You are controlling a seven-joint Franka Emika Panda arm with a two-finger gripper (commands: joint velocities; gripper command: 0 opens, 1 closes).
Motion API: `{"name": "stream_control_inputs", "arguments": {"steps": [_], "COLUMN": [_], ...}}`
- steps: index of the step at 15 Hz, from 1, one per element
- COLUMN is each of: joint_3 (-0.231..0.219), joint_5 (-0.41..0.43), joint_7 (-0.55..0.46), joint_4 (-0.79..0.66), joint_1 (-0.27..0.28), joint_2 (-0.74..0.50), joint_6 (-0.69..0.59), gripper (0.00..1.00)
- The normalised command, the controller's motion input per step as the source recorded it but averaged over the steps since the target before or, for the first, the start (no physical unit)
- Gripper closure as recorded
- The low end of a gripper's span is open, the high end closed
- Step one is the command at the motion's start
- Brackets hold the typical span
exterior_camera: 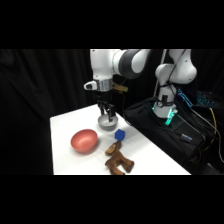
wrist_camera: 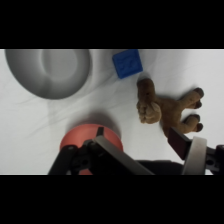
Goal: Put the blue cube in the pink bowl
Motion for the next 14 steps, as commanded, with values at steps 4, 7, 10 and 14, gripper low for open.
{"name": "stream_control_inputs", "arguments": {"steps": [4, 7, 10, 14], "joint_3": [0.027, 0.028, 0.022, 0.029], "joint_5": [-0.074, -0.167, -0.206, -0.176], "joint_7": [-0.03, -0.1, -0.12, -0.21], "joint_4": [-0.05, -0.16, -0.18, -0.18], "joint_1": [-0.019, -0.008, -0.003, 0.0], "joint_2": [-0.02, -0.06, -0.05, -0.01], "joint_6": [0.05, 0.16, 0.2, 0.29], "gripper": [0.0, 0.0, 0.0, 0.0]}}
